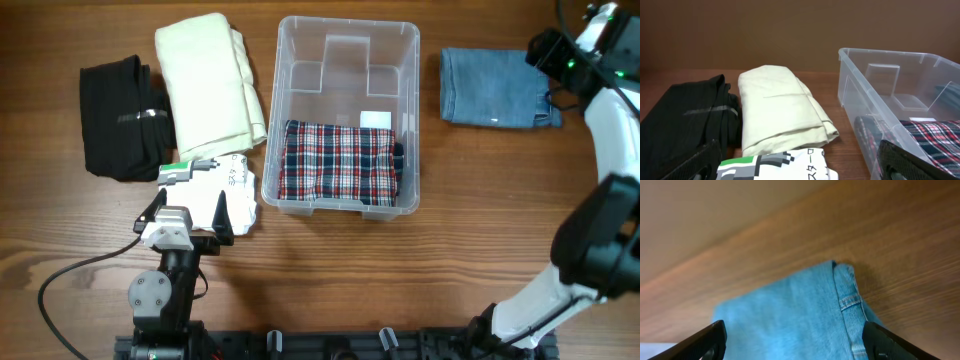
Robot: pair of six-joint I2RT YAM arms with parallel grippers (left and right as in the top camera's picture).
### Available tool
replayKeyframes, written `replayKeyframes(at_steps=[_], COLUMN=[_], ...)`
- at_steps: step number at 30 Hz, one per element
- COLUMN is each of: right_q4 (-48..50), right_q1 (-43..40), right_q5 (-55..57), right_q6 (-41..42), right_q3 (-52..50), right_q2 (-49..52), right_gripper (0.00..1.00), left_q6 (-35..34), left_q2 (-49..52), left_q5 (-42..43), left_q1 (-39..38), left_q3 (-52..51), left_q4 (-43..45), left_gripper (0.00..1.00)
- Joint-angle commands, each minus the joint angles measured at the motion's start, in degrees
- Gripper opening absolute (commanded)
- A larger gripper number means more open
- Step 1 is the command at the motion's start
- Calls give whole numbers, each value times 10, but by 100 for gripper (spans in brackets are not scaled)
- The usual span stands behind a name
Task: Pack container
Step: 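Grasp the folded blue jeans at their right edge with right gripper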
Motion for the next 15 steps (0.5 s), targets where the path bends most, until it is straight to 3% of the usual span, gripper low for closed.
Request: replayKeyframes(at_steps=[1, 6, 12, 15], right_q4=[16, -17, -127, -188], right_q1=[2, 3, 3, 3], right_q5=[-1, -1, 14, 14], right_q6=[-30, -29, -23, -5], right_q3=[6, 5, 5, 5], right_q2=[63, 122, 123, 123], right_gripper=[85, 64, 47, 46], left_q6=[9, 9, 9, 9], left_q2=[0, 0, 0, 0], left_q5=[11, 11, 11, 11], left_q1=[-2, -2, -2, -2], left_q3=[-3, -3, -3, -3], left_q4=[0, 0, 0, 0], left_gripper=[100, 100, 100, 100])
